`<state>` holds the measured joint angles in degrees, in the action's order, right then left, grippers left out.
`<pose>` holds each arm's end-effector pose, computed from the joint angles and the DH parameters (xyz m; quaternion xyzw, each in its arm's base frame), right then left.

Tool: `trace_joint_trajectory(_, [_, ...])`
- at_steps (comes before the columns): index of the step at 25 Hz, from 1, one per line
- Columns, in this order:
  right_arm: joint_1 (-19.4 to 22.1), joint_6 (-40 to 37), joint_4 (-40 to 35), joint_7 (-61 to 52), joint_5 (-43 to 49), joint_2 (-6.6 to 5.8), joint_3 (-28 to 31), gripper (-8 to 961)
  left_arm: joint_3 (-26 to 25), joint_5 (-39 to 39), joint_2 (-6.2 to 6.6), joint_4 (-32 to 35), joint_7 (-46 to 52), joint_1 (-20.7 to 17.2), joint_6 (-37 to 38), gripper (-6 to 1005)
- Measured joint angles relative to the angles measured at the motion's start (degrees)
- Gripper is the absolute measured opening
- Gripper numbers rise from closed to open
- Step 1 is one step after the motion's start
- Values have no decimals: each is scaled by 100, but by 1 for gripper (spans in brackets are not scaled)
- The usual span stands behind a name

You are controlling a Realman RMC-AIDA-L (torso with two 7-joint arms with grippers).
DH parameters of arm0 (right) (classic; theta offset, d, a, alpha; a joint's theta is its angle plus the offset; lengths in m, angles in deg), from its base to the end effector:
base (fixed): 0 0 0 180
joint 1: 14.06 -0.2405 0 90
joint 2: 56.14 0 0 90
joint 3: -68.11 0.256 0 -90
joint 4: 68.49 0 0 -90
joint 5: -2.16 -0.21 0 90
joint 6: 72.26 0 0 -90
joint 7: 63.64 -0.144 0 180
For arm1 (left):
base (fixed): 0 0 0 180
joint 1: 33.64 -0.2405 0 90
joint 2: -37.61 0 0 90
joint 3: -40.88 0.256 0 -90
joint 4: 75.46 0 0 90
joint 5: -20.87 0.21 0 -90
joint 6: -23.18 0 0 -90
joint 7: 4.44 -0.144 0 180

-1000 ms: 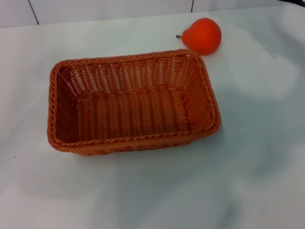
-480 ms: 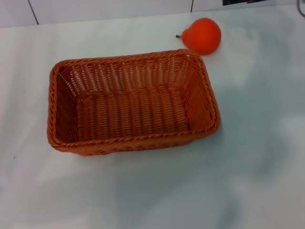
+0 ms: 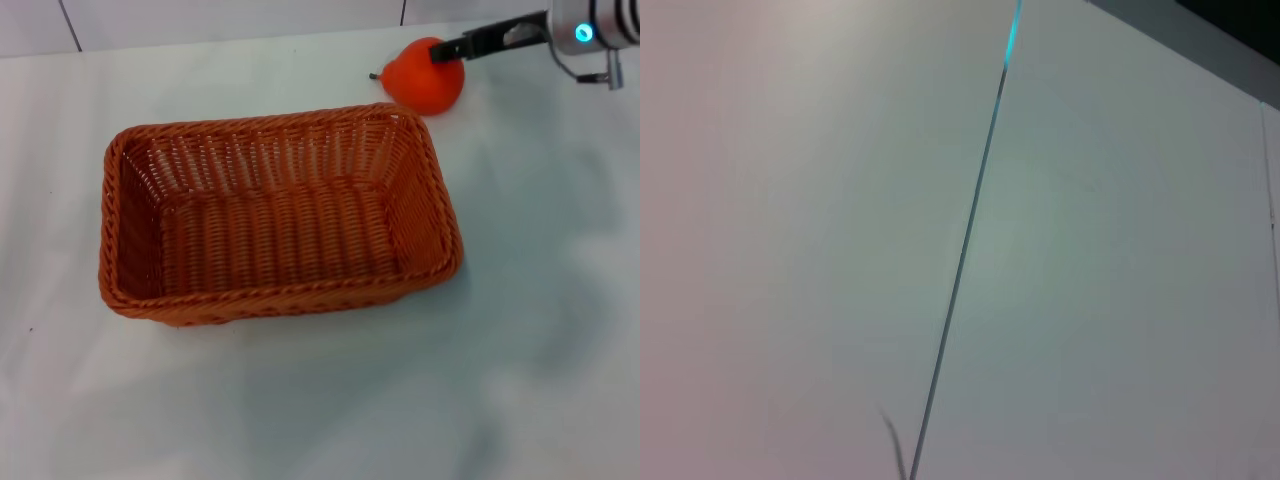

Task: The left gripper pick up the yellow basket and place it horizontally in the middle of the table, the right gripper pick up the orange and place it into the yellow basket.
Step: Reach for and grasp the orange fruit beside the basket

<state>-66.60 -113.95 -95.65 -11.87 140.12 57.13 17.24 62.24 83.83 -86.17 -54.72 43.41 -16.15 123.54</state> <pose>0.2370 0.4801 0.0166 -0.4154 -0.8310 -0.3677 0.0413 -0.3099 0.2687 0.0740 -0.6181 -0.1503 -0.5628 0.5278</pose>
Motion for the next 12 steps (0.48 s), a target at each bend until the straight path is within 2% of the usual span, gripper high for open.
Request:
trace_joint_trajectory(2, [28,212,60,109,6,131,-24,924,-10,-42,-3,-11,-2,0,3,568])
trace_joint_trajectory(3, [28,212,60,109,6,131,-24,924,-13,-74,-5,-21,-3,0,10,568])
trace_joint_trajectory(7, [38,420,163,250,7,261,-32,924,-16,-163,-9,-90,-2,31,17,569])
trace_joint_trajectory(12, [74,830,254,456,-18,469,-30,924,-18,-168,-6,-98,-1,59,15,569])
